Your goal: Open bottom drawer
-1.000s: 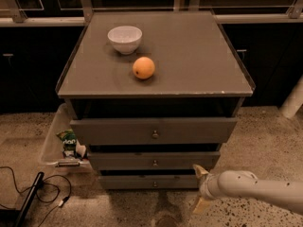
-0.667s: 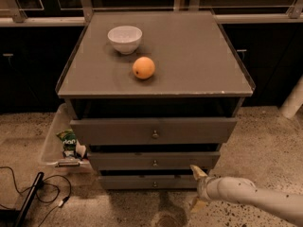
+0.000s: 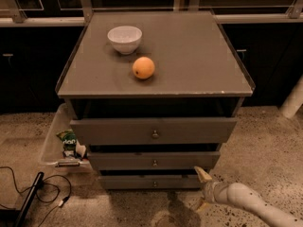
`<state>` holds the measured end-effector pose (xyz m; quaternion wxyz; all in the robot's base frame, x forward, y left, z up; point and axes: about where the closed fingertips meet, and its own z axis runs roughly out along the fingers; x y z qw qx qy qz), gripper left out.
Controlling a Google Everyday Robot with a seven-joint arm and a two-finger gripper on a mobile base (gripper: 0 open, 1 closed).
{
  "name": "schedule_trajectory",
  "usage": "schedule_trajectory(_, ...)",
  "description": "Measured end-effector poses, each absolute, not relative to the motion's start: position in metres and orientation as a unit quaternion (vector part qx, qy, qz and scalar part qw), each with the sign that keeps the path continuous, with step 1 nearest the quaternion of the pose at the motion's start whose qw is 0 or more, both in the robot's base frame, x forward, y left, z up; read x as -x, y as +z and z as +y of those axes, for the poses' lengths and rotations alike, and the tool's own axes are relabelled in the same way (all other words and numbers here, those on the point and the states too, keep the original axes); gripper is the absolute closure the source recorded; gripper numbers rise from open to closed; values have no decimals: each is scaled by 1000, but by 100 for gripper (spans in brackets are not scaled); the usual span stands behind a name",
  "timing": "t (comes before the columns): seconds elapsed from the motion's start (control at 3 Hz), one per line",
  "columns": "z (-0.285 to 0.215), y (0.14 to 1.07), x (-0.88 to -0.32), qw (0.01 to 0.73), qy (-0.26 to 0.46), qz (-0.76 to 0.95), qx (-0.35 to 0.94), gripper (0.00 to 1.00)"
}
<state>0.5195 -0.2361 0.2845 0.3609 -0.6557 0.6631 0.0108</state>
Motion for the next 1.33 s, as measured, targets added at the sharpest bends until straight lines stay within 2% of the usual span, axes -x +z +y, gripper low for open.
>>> schedule_trajectory(1.33,-244,204,-530,311,43,685,657,0)
